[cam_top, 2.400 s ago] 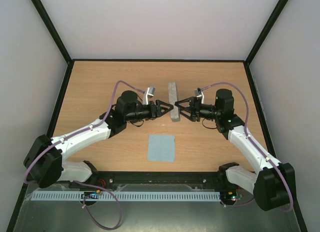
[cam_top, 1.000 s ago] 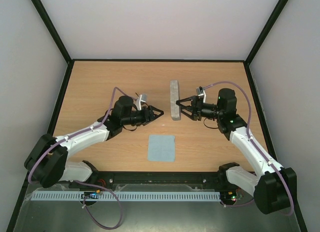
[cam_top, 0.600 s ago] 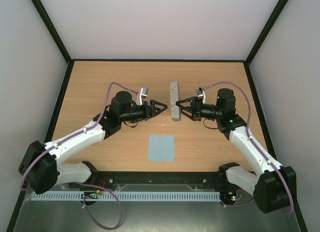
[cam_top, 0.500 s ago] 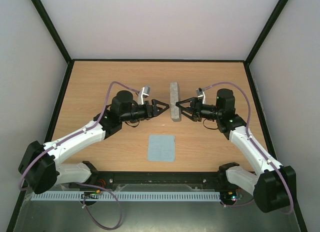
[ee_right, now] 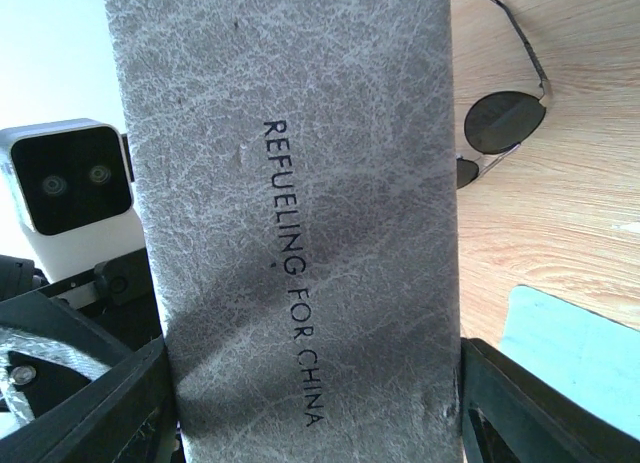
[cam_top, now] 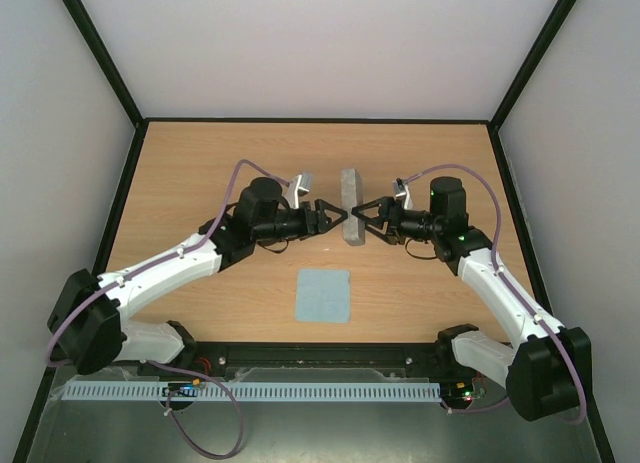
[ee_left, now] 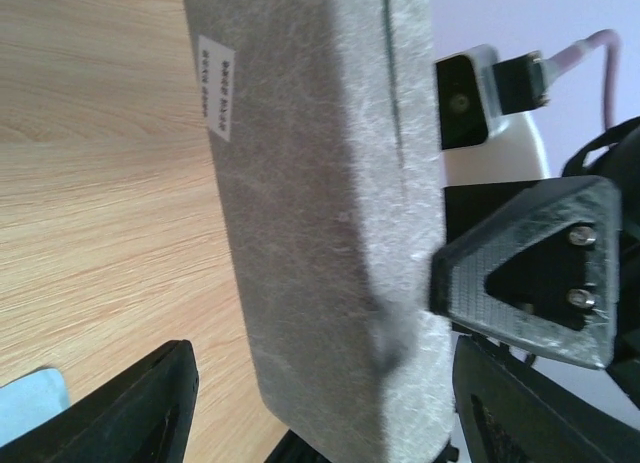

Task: Organize the sunglasses
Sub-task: Open the sunglasses case.

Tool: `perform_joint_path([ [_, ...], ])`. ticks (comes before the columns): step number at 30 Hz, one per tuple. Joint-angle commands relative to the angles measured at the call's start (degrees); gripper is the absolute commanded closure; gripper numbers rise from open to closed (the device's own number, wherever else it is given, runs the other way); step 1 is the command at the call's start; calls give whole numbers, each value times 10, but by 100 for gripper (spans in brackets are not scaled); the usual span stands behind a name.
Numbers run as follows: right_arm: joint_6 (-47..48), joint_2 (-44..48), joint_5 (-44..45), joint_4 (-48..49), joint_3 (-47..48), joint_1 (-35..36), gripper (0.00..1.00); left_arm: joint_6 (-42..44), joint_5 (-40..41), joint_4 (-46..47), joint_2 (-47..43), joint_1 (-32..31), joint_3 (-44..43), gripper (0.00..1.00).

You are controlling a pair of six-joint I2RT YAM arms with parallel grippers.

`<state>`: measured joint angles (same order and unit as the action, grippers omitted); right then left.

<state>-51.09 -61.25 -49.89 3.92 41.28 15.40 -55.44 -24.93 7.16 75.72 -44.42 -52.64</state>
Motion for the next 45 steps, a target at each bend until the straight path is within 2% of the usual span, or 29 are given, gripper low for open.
perform_joint_path([
  [1, 39, -1, 3, -33, 29, 1, 82, 17, 11, -19, 26, -7, -22, 28],
  [20, 55, -5, 4, -49, 38, 1, 82, 29, 16, -27, 62, -12, -34, 29],
  [30, 29, 9, -14, -19, 35, 1, 83, 26, 13, -19, 72, -8, -11, 37],
  [45, 8, 15, -28, 2, 31, -1, 83, 28, 8, -8, 65, 20, 27, 39],
])
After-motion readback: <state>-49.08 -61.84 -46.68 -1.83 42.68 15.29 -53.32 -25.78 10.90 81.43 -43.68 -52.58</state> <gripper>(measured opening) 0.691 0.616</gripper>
